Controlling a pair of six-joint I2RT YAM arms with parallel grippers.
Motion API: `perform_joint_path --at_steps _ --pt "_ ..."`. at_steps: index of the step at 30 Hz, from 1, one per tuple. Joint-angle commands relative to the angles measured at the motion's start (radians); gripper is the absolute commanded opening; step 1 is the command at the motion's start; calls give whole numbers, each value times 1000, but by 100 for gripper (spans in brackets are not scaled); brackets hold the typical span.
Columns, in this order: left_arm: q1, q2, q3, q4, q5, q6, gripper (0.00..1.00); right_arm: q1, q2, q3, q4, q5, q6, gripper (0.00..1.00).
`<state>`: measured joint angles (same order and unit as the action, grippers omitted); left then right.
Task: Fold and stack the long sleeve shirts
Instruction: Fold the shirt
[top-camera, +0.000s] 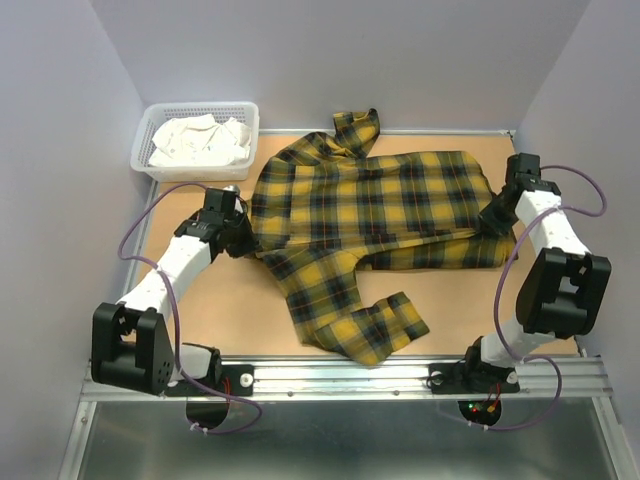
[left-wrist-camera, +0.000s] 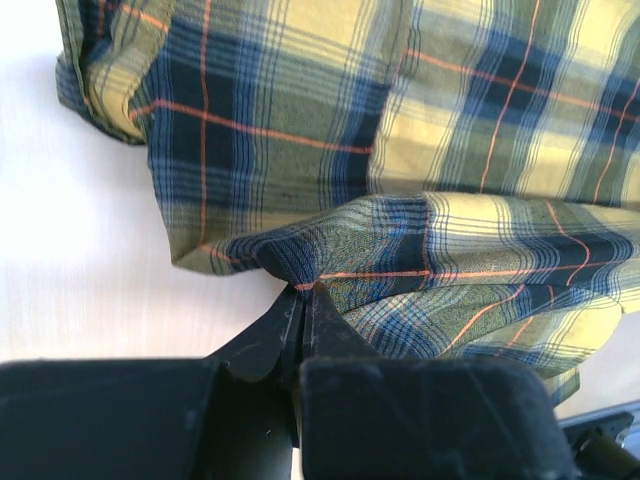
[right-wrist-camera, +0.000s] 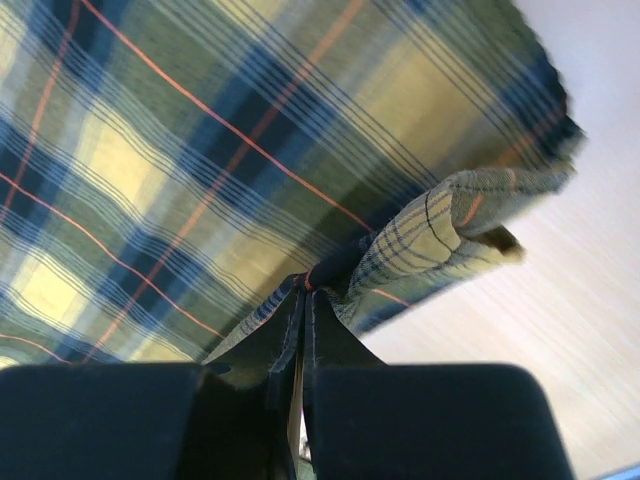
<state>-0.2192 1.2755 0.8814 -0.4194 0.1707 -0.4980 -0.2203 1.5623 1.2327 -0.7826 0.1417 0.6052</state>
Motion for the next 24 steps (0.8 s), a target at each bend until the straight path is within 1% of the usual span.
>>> perform_joint_path --at_steps 1,9,16,21,24 --pt "38 28 22 57 -99 6 0 2 53 103 100 38 -36 4" --pt "67 99 -39 145 -106 -4 0 25 166 143 146 7 -62 5" --pt "75 194 -2 180 -137 16 0 35 232 134 197 13 -82 6" --pt "76 249 34 197 -160 24 1 47 274 140 230 -2 -87 10" --pt "76 274 41 208 -152 18 2 56 291 148 243 -7 -91 16"
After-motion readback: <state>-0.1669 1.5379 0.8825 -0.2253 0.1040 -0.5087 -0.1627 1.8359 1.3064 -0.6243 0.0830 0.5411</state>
